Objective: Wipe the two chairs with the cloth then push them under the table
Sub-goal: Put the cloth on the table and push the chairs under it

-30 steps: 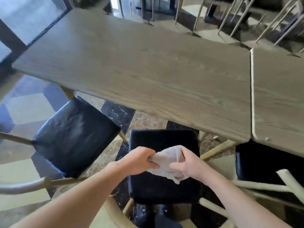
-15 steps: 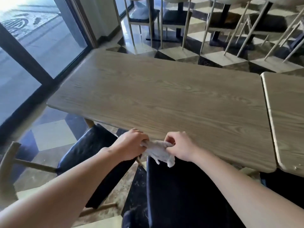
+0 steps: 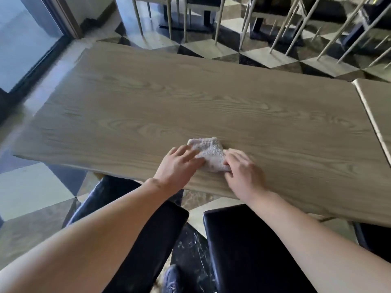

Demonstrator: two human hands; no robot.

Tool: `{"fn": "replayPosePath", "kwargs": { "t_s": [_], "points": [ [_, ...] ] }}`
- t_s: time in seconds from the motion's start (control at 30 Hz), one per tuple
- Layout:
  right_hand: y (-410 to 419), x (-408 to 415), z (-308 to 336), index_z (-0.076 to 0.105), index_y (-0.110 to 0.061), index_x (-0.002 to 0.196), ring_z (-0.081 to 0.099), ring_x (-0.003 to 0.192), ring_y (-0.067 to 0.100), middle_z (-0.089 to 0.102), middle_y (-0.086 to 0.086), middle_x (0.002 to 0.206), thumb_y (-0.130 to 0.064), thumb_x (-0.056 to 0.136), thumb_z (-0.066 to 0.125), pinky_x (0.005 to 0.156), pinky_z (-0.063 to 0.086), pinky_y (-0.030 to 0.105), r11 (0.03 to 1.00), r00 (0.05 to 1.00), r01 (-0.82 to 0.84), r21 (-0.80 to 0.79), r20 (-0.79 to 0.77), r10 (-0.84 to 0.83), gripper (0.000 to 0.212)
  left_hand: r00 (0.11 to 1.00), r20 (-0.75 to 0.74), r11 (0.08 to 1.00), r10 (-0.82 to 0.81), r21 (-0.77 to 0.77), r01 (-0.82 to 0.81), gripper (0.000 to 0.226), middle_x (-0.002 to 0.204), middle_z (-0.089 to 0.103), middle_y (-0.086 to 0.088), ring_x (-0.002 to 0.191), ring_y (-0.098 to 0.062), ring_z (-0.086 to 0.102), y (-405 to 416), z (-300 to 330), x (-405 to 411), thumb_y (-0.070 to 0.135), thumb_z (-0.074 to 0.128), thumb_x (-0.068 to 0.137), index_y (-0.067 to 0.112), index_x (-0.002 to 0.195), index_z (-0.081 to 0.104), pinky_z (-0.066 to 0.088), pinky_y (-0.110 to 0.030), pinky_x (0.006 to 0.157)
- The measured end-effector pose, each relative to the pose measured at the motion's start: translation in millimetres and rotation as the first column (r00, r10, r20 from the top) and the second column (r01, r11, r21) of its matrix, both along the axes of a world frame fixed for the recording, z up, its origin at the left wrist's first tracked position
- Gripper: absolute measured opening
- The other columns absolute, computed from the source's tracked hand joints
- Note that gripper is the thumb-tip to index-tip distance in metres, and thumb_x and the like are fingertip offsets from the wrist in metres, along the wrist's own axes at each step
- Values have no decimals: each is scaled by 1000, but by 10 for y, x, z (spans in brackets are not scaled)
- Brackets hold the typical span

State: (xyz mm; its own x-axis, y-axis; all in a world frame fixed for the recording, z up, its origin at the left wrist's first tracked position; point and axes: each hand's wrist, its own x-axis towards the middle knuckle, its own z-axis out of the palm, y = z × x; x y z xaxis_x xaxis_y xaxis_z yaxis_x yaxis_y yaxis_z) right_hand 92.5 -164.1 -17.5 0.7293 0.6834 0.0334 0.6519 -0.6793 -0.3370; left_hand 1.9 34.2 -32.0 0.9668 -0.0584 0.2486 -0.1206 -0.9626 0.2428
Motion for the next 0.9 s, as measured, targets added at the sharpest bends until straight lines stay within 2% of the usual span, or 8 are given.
{"fn": "replayPosePath", "kwargs": {
  "t_s": [0.1,0.23,0.37,0.47,0.53,0.6,0.73,0.9],
  "points": [
    [-45,-246,-379,66,-4,117,43,143,20,55,7,147,5,80,67,121,31,37,993,998,-49,-112,-49,44,38,999,-37,999,-31,-36,30,46,123,75,-9,114,-38,71,-7,-381,-120,-2,90,66,10,110,81,62,-44,76],
    [-10,-386,-477,70,-1,111,57,131,28,66,15,133,9,74,73,112,39,44,998,998,8,-60,63,-4,38,998,-64,997,-24,-74,19,51,133,70,-12,125,-40,64,-15,-560,-201,-1,86,73,5,122,75,62,-48,86],
    [-61,-533,-461,63,-6,113,36,147,23,49,11,152,4,89,57,121,30,44,986,1000,-5,-164,29,10,27,999,-9,998,-44,-41,44,52,141,63,-16,132,-41,57,-5,-636,-321,2,81,81,1,132,69,53,-54,103],
    [-25,-616,-437,54,-15,119,12,155,18,24,5,166,-1,92,46,126,10,48,964,999,16,-267,-29,-24,32,972,-234,990,-19,130,51,83,171,14,-15,157,-37,12,-86,-678,-454,27,63,95,7,164,21,21,-53,126],
    [78,-621,-306,52,-19,129,3,156,20,13,4,169,-4,91,44,125,2,54,928,996,20,-373,-68,-49,41,891,-449,954,66,291,76,100,167,-32,-10,153,-33,-29,-152,-670,-521,38,50,98,16,159,-26,-7,-54,127],
    [155,-657,-144,47,-21,142,-7,156,24,-3,5,170,-9,88,50,123,-3,60,866,991,24,-500,-101,-86,55,833,-532,946,155,323,30,101,161,-43,-7,147,-33,-39,-237,-550,-549,35,48,100,23,152,-38,-12,-59,124],
    [26,-1247,261,30,-28,154,-5,155,30,-13,8,168,-24,91,55,123,5,59,878,964,78,-472,-189,-188,67,797,-556,954,234,288,-79,89,163,-40,-7,153,-37,-29,-500,-34,-981,36,45,101,33,159,-22,-1,-61,125],
    [-444,-2436,494,48,-21,140,42,136,32,34,9,156,-30,94,50,107,44,42,893,803,38,-448,-518,-294,46,598,-747,953,291,174,-247,63,173,-1,-10,158,-38,3,-742,420,-2100,34,44,103,26,162,23,22,-51,123]
  ]
}}
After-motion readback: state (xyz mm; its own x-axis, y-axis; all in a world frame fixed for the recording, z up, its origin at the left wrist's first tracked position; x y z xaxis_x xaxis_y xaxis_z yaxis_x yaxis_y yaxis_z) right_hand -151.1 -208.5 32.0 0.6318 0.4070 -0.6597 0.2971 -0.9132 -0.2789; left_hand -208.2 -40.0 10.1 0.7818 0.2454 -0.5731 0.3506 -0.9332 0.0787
